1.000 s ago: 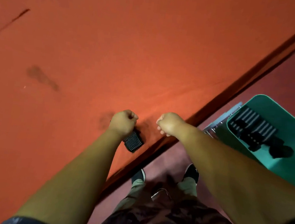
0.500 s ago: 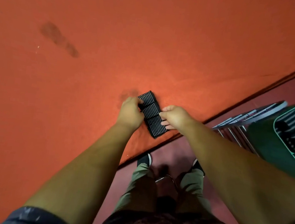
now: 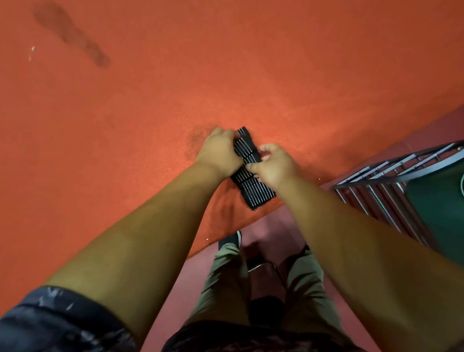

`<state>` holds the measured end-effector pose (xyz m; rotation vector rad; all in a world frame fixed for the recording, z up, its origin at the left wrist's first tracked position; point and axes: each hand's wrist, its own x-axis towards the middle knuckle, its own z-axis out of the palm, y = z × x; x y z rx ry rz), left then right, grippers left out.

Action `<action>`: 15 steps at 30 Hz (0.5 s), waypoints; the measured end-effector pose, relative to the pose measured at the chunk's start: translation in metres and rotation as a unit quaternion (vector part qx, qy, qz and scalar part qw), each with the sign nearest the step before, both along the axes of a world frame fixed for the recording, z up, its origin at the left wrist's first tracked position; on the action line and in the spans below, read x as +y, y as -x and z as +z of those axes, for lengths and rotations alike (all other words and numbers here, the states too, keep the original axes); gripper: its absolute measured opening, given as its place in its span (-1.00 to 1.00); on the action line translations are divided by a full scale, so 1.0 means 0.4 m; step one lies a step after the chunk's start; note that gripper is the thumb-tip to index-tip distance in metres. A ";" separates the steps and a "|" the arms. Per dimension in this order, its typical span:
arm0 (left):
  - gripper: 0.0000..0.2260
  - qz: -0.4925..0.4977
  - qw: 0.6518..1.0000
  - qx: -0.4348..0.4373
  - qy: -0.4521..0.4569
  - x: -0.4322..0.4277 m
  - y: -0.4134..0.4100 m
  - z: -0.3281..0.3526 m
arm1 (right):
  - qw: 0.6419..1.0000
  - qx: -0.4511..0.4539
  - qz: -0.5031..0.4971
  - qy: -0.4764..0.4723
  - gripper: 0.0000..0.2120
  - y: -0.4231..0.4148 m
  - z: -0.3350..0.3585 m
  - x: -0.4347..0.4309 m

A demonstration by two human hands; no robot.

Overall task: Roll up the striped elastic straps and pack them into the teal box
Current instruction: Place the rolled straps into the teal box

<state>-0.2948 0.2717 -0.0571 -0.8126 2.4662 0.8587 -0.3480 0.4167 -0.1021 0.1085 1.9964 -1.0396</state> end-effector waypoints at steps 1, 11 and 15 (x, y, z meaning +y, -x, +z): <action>-0.43 -0.001 1.000 -0.001 -0.004 -0.001 -0.005 -0.001 | 1.000 0.012 0.008 -0.006 -0.39 -0.004 0.000 0.000; -0.64 0.056 0.996 0.003 -0.076 -0.019 -0.044 0.023 | 0.998 0.050 0.021 0.035 -0.28 -0.038 0.030 0.017; -0.73 0.087 0.984 0.020 -0.152 -0.040 -0.039 0.073 | 0.996 0.007 0.032 0.084 -0.24 -0.013 0.058 0.026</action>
